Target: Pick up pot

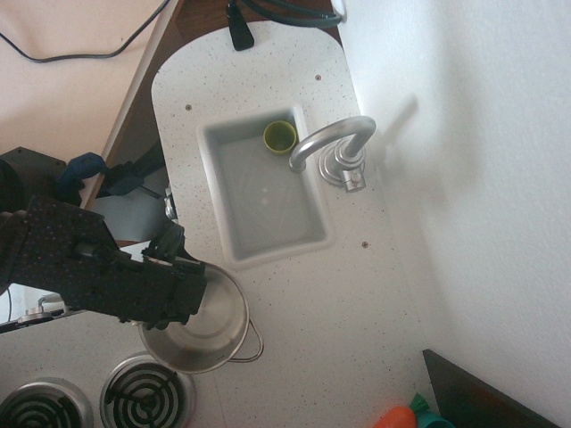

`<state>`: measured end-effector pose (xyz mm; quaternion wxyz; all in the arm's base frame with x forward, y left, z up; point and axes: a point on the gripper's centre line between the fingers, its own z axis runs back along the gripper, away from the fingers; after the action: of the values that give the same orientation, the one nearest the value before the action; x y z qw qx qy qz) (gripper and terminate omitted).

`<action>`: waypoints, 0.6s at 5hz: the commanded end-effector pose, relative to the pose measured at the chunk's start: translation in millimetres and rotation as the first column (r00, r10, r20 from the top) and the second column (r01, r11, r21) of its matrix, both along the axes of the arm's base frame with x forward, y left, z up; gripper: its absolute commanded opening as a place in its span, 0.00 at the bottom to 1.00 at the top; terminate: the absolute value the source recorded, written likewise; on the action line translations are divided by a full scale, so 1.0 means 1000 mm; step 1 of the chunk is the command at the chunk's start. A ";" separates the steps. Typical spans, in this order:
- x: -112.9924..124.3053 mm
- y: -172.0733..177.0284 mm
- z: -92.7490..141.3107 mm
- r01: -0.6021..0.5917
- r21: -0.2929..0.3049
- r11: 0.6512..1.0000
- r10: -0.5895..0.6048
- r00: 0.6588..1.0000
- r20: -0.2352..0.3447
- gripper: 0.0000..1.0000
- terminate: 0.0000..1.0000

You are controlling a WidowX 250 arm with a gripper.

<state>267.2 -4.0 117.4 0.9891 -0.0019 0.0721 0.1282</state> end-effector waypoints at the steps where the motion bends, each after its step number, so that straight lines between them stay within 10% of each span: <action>1: 0.000 0.000 0.000 0.000 0.000 1.000 0.000 1.000 0.000 1.00 0.00; 3: 0.011 0.006 -0.021 -0.197 -0.347 0.917 0.159 0.978 -0.135 1.00 0.00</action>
<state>280.6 -4.5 75.0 0.9519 -0.1425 0.1459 0.2287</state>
